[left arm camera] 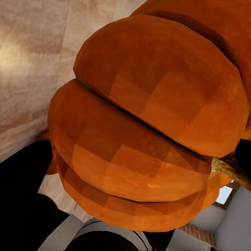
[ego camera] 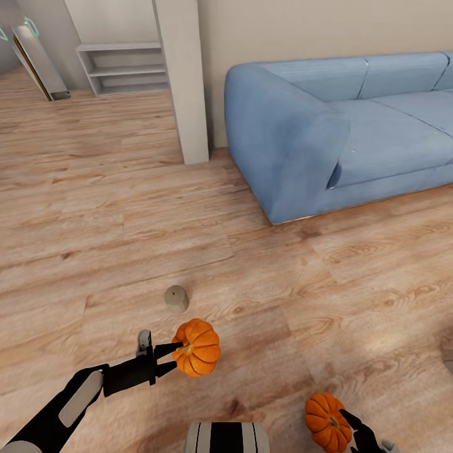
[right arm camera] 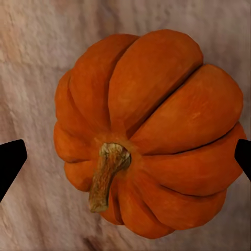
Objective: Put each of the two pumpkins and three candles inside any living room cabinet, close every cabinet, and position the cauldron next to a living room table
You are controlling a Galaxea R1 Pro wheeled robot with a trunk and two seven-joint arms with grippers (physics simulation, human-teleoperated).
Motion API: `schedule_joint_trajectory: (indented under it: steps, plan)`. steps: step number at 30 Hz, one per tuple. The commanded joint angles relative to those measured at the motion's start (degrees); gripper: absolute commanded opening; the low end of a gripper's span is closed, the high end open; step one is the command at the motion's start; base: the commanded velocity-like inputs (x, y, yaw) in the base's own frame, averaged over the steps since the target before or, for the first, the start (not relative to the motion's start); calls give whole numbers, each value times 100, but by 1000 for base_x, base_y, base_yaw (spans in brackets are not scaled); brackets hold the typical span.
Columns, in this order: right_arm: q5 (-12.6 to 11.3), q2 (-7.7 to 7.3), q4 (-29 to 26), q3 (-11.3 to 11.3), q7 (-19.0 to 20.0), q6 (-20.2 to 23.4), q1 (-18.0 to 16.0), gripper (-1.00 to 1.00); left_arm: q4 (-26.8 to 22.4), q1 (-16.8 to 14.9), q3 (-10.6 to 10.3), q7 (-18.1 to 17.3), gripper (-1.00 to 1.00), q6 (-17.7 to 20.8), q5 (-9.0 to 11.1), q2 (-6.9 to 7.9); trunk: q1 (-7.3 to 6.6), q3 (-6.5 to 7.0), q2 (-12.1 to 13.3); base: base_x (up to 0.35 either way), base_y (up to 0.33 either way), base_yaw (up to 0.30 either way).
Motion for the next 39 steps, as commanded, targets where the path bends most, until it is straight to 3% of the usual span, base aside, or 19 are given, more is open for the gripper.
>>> schedule_joint_trajectory:
  steps: [1,9,14,19,39]
  plan:
    - [-53,-2,3,7,10,38,-2,100,1,-4,-17,-1,-100,26,33,5,-1,-4,-1,14,0,0]
    - [-53,-2,3,5,10,38,-1,100,1,-3,-14,-2,-100,26,39,5,-1,-4,-1,2,0,0]
    - [-53,-2,3,6,10,38,-2,100,1,-3,-16,-4,-100,26,42,5,12,-114,-8,0,0,0]
    - [-53,-2,3,5,10,38,-2,100,1,-3,-12,-4,-100,26,42,5,12,-114,-8,0,0,0]
    - [-53,-2,3,6,6,34,-2,100,1,-3,-17,-4,-100,26,42,5,46,-402,-25,0,0,0]
